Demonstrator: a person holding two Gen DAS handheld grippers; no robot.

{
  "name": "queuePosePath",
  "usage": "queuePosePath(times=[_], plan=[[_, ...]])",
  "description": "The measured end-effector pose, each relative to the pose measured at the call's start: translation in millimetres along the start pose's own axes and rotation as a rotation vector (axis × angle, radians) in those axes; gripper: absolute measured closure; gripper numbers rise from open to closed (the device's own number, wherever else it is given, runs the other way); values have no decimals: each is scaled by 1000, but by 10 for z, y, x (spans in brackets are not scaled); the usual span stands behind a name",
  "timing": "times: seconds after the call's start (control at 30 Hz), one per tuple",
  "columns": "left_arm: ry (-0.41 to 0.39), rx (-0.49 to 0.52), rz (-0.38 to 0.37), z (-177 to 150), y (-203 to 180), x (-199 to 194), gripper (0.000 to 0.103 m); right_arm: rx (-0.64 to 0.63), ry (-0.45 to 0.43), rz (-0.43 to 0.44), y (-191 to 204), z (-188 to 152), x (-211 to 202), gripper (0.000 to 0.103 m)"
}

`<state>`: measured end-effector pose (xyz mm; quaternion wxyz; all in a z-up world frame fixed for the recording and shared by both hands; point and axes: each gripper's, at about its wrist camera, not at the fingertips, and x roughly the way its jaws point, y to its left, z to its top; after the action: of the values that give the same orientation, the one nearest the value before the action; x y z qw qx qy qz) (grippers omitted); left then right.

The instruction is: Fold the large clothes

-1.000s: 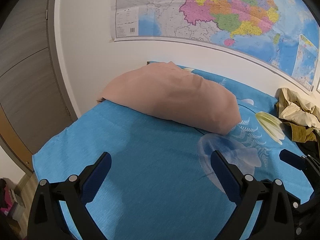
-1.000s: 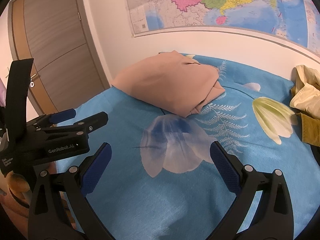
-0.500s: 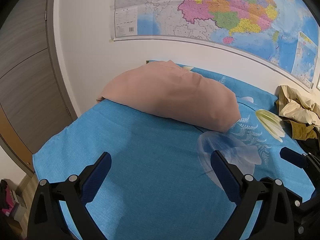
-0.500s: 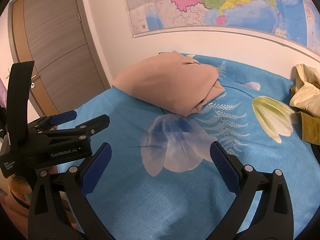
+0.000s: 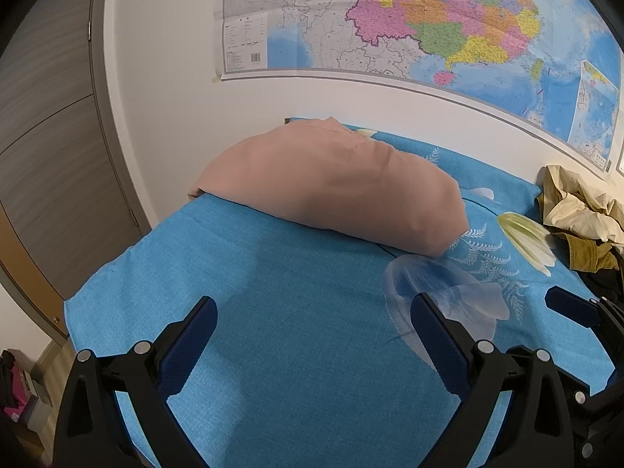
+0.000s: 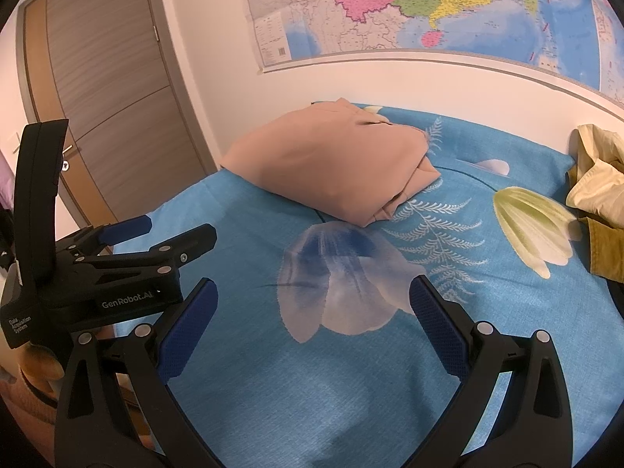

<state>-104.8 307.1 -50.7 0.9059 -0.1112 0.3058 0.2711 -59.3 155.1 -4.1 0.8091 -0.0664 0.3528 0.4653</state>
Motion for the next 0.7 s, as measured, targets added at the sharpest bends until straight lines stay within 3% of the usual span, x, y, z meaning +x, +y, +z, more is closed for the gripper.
queuePosePath(times=[0.7], plan=[[5,1,7,-36,-9,17,7,9,7,10,-18,-11,17,6]])
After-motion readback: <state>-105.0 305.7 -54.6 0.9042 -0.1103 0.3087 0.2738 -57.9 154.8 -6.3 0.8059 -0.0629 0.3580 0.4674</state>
